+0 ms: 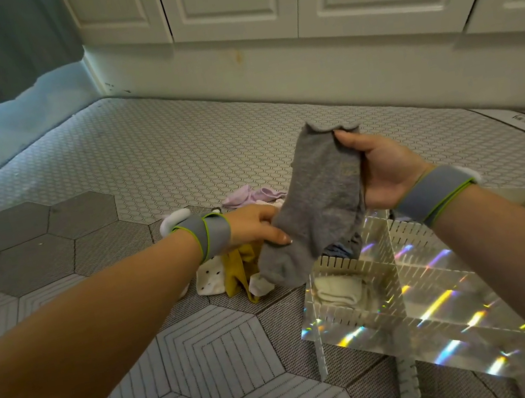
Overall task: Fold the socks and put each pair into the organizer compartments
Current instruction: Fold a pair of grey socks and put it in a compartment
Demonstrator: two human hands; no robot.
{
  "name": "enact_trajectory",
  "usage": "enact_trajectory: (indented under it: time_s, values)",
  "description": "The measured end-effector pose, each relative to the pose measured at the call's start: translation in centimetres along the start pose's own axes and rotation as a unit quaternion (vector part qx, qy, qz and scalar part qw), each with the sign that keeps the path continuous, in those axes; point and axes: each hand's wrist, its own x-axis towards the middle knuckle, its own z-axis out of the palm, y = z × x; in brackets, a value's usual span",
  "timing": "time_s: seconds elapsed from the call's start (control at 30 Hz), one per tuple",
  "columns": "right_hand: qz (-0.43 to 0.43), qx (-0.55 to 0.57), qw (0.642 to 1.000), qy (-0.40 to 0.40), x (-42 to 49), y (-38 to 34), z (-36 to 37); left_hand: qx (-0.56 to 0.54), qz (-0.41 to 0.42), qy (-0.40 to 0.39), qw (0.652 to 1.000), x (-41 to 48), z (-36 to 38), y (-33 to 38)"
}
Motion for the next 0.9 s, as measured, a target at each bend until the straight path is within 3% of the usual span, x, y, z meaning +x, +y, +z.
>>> enact_trajectory:
  time_s: [0.2, 0.47, 0.6, 0.8, 0.9]
  values:
    - [-0.021, 0.000, 1.000, 0.010, 0.2, 0.2, -0.8, -0.038, -0.082, 0.044, 0.995, 0.2, -1.0, -1.2]
    - [-0.002, -0.029, 0.999, -0.042, 0.4, 1.6, -0.2, -0.269, -0.069, 0.085, 0.957, 1.1, -0.6, 1.1]
    - [-0.001, -0.012, 0.998, -0.058, 0.3, 1.8, 0.4, -0.386, -0.101, 0.075, 0.914, 1.2, -0.3, 2.2]
    - [0.020, -0.001, 0.998, -0.063, 0.5, 1.8, 0.1, -0.522, -0.059, 0.071, 0.848, 0.9, 0.0, 3.2]
    - [0.010, 0.010, 0.998, -0.063, 0.5, 2.1, -0.4, -0.517, -0.012, 0.068, 0.853, 0.6, 0.2, 3.6]
